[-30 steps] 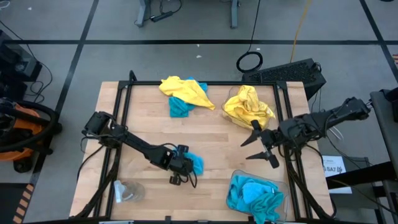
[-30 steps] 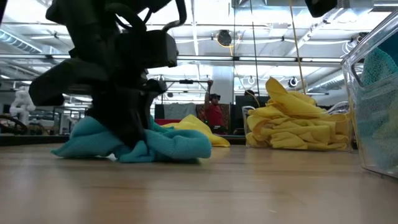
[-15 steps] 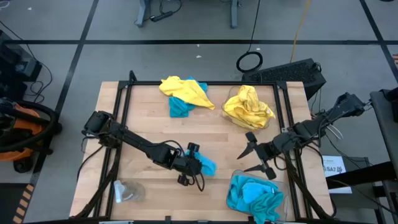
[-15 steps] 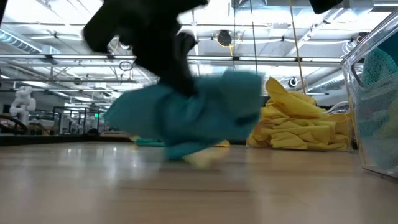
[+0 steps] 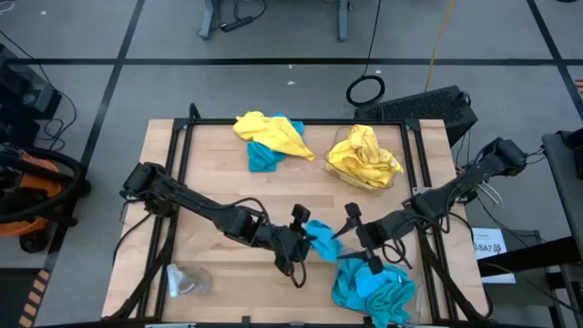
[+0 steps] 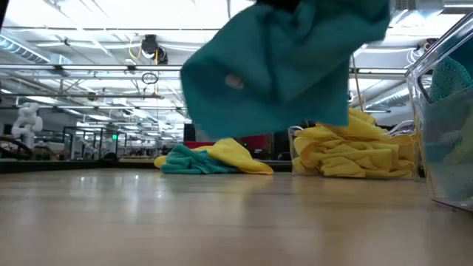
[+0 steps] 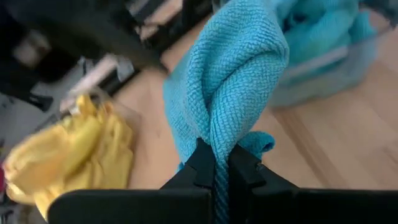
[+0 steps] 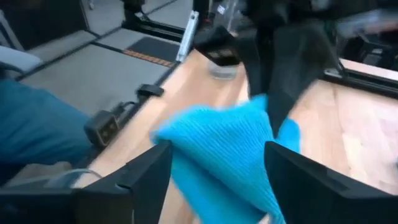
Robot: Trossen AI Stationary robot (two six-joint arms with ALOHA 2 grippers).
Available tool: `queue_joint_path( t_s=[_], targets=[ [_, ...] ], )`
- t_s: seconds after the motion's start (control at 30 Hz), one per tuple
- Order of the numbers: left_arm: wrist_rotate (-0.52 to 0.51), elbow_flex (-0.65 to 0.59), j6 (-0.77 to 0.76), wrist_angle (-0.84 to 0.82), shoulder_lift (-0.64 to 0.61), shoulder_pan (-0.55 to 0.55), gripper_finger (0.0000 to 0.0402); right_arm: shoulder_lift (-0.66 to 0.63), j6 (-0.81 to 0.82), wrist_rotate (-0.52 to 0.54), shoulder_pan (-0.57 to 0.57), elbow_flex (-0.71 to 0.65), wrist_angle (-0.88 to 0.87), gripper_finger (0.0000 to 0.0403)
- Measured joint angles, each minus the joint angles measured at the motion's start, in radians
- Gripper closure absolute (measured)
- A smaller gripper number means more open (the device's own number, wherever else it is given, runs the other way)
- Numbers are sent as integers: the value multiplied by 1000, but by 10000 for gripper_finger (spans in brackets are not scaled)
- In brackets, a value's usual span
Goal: Sort microfiber towel by color & place in baskets
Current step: Put the blue microfiber cloth into the bottom transparent bin
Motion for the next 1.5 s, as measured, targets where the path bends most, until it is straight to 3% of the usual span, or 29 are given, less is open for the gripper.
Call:
queue_joint_path(
  t_s=[0.4,0.77,0.97,1.23,1.5],
  targets=[
    [-14,18,124,123,0,-6,390,78,-35,3,-1,0,111,69],
    [18,24,152,159,0,-12,390,89,-70,87,3,2,130,88],
    [-69,34,106,102,-3,-19,391,48,-79,125,18,-1,133,89],
    [-78,34,81,42,-2,-20,391,-22,-98,129,56,-2,134,90],
    [-84,44,130,110,-2,-20,391,-7,-67,202,52,-1,46,90]
  ],
)
